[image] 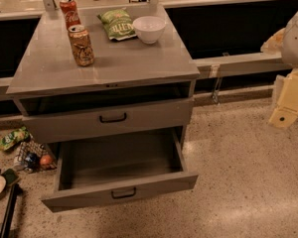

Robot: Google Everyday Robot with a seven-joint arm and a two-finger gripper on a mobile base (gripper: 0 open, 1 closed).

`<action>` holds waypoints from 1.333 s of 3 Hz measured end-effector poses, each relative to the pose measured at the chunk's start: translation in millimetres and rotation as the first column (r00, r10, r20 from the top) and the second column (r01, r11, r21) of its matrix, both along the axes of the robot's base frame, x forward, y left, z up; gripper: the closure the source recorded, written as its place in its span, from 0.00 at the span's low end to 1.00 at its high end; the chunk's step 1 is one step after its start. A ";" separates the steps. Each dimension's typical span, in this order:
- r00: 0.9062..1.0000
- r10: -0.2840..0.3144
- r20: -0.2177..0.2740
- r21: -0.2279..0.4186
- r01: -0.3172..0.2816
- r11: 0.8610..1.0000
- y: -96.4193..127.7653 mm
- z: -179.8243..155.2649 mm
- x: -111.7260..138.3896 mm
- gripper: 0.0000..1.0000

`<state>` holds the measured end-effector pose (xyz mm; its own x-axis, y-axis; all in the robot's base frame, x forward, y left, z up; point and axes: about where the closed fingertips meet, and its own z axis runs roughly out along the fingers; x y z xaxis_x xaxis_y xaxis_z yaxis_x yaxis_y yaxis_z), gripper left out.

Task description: Close middle drawer

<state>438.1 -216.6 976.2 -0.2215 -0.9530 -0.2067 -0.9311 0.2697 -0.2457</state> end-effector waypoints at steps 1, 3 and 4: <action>1.000 0.000 0.000 0.000 0.000 1.000 0.0 0.0 0.0 0.00; 0.994 0.112 0.001 0.147 -0.110 0.983 25.7 -127.1 29.2 0.49; 0.984 0.172 0.055 0.196 -0.179 0.964 40.2 -178.6 47.7 0.72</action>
Offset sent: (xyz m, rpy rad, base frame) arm 0.0377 0.0199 -0.1315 0.1664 0.0047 0.0783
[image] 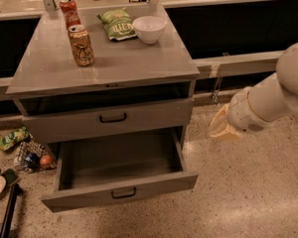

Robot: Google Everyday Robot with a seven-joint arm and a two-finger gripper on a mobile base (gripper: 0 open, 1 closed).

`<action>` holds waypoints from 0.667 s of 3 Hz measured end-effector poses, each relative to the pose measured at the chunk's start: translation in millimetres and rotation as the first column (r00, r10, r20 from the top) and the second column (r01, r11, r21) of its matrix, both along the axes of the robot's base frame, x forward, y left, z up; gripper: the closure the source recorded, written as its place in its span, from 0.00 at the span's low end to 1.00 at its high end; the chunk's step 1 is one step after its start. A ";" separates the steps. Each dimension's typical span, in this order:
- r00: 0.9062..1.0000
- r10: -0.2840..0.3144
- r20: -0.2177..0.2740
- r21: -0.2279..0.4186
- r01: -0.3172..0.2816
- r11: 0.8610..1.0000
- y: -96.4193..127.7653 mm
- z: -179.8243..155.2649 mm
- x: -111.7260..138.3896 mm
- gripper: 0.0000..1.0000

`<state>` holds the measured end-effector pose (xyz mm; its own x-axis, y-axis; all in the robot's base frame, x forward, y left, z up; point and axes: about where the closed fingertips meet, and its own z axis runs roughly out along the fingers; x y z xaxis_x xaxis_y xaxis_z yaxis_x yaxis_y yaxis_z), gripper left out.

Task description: Close middle drawer

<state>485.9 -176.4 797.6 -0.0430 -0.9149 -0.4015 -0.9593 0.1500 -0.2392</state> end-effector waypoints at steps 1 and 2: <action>0.997 0.065 0.041 0.051 -0.067 0.996 30.2 -85.7 33.1 1.00; 0.997 0.051 0.057 0.052 -0.054 0.997 29.1 -78.9 36.6 1.00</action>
Offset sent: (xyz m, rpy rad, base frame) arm 0.0221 0.0248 -0.0650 0.0350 -0.0234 0.0627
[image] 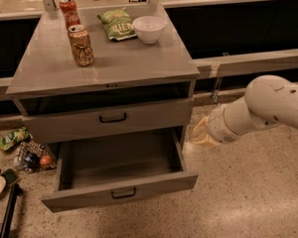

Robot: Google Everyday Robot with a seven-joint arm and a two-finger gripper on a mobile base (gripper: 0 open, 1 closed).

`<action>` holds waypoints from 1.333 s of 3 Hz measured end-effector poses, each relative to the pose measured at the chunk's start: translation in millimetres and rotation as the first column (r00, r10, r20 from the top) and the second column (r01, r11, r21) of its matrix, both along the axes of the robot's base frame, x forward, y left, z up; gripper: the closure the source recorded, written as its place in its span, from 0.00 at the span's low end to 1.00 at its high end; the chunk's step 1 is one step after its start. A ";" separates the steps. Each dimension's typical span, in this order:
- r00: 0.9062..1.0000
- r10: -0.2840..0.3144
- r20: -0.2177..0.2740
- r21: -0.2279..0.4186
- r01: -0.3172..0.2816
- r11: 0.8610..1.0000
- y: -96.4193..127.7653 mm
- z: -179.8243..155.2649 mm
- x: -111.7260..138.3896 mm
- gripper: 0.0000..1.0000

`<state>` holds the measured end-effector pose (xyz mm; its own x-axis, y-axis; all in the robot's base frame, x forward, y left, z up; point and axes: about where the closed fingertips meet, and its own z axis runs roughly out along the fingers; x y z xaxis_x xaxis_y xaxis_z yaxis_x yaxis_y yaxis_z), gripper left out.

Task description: Close middle drawer

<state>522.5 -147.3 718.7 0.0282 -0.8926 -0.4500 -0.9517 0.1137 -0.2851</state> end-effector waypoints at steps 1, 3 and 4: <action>0.999 -0.021 -0.038 0.051 0.023 0.998 6.3 -24.1 -7.8 1.00; 1.000 0.010 0.000 0.227 -0.009 0.974 42.2 -132.0 -4.5 1.00; 0.993 0.118 0.020 0.278 -0.119 0.953 71.8 -183.3 -14.9 1.00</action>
Offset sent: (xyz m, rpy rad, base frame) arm 0.0043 0.0440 -0.1686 0.2709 0.0190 -0.0634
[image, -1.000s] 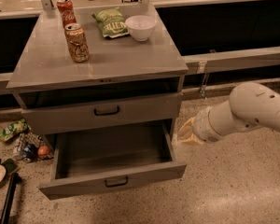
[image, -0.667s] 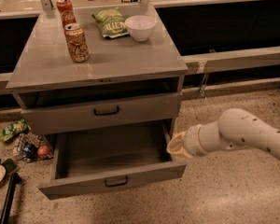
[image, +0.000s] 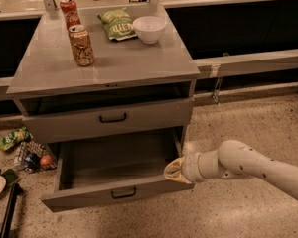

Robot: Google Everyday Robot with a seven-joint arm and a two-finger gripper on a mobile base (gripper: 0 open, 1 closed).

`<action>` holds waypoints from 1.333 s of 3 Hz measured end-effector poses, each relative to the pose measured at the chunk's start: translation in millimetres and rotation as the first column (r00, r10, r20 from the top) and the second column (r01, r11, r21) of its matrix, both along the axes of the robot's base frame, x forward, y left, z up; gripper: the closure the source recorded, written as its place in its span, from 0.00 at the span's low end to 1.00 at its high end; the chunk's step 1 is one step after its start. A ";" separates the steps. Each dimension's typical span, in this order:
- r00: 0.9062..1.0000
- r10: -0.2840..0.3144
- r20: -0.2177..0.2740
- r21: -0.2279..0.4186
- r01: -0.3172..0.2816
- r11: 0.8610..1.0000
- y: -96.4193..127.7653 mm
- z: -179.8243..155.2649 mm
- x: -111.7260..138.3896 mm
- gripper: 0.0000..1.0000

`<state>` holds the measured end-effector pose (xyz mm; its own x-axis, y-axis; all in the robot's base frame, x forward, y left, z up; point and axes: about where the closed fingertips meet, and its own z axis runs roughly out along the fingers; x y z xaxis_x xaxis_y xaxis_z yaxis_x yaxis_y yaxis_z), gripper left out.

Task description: Close middle drawer

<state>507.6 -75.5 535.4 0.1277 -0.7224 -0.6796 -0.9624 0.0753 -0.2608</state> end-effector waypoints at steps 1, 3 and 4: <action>1.000 0.000 0.000 0.000 0.000 1.000 0.1 0.0 0.0 1.00; 1.000 -0.002 0.009 -0.005 0.002 1.000 4.5 -51.0 -8.4 1.00; 0.999 0.032 0.039 -0.051 -0.030 0.998 6.4 -83.6 -8.8 1.00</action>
Offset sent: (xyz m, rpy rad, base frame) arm -0.0144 -0.0018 -0.0667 -0.0067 -0.0035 -0.0469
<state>498.7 -69.1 451.7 0.1763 -0.7510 -0.6363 -0.9530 0.0317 -0.3014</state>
